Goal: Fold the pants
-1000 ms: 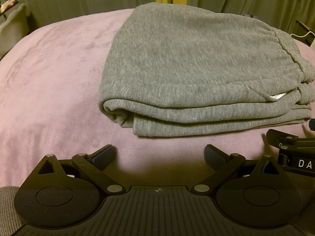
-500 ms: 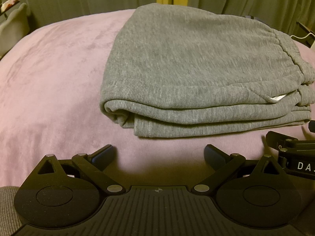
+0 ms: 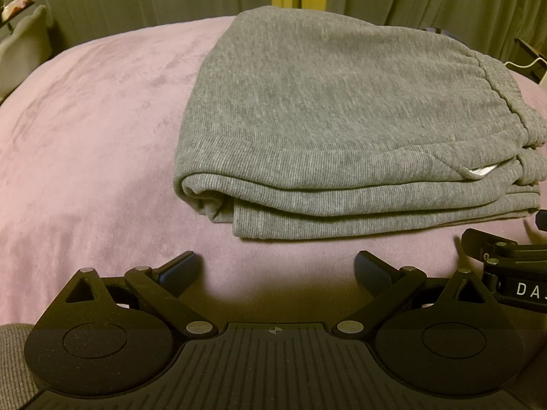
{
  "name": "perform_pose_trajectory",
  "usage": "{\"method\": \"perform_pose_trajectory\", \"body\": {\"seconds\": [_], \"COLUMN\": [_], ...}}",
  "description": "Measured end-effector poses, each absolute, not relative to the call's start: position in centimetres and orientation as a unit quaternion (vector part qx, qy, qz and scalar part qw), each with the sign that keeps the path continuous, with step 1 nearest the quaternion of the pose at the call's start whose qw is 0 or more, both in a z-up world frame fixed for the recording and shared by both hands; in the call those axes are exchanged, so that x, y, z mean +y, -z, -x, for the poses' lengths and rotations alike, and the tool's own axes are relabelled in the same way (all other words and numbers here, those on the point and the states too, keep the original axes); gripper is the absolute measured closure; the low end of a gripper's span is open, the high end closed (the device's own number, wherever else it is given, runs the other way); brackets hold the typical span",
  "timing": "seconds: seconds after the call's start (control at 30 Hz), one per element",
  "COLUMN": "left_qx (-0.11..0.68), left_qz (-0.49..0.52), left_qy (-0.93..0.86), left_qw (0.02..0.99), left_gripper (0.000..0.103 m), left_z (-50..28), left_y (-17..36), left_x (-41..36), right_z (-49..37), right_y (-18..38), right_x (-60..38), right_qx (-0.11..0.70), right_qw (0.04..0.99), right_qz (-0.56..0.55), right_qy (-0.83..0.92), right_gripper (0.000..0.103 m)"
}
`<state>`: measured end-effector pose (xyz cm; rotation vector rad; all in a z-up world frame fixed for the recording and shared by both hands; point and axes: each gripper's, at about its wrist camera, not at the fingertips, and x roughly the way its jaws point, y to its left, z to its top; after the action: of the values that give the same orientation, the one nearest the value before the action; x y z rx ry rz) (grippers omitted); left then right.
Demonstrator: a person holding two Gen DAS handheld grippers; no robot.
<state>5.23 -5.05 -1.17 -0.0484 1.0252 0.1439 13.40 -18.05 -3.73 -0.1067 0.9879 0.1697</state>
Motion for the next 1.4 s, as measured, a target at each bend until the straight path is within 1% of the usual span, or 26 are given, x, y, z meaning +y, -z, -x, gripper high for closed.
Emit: {"method": "perform_pose_trajectory", "body": {"seconds": [1.4], "left_qx": [0.489], "left_qz": [0.019], "left_qy": [-0.072], "left_qw": [0.869], "left_gripper": [0.001], "left_z": [-5.26], "left_y": [1.17], "left_x": [-5.1], "right_z": [-13.27], "right_y": [3.82], "right_x": [-17.96], "right_qx": [0.474], "right_qw": [0.874], "right_qz": [0.055], "right_qy": [-0.088], "right_gripper": [0.004]}}
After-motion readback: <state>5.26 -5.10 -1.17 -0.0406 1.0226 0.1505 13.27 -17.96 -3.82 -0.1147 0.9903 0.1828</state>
